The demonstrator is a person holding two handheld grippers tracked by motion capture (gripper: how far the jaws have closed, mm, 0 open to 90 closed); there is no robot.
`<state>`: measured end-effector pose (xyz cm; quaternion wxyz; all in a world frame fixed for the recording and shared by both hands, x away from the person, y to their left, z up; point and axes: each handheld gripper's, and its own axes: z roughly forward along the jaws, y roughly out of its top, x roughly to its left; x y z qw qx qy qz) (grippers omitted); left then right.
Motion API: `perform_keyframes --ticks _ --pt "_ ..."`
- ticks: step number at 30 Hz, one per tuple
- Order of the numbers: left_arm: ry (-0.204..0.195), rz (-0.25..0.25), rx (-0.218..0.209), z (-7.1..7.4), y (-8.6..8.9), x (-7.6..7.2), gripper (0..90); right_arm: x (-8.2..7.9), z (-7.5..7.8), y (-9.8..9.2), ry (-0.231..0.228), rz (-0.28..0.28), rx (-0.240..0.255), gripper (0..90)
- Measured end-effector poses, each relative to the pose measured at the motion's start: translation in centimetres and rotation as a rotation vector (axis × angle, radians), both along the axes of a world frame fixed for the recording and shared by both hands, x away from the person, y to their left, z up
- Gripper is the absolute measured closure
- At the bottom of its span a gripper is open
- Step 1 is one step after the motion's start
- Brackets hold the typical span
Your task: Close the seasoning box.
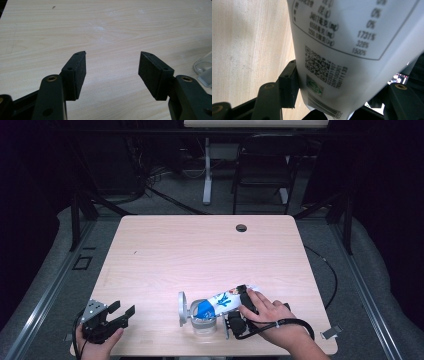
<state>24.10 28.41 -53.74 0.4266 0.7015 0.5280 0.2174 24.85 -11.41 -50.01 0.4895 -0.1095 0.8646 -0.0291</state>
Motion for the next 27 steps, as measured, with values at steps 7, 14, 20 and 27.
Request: perform_keyframes --ticks 7,14,20,27 --pt "0.001 0.001 0.002 0.02 0.05 0.0 39.9 -0.03 0.32 0.2 -0.011 0.002 -0.036 40.3" --pt "0.006 0.003 0.002 -0.04 0.14 0.0 39.9 0.03 0.4 0.27 -0.01 0.001 -0.043 40.3" --pt "0.005 0.003 0.0 -0.08 0.11 0.02 39.9 0.07 0.5 0.29 -0.012 0.002 -0.052 40.4" --pt "0.008 0.002 0.001 -0.09 0.12 0.02 39.9 0.09 0.61 0.31 -0.016 0.0 -0.065 40.4"
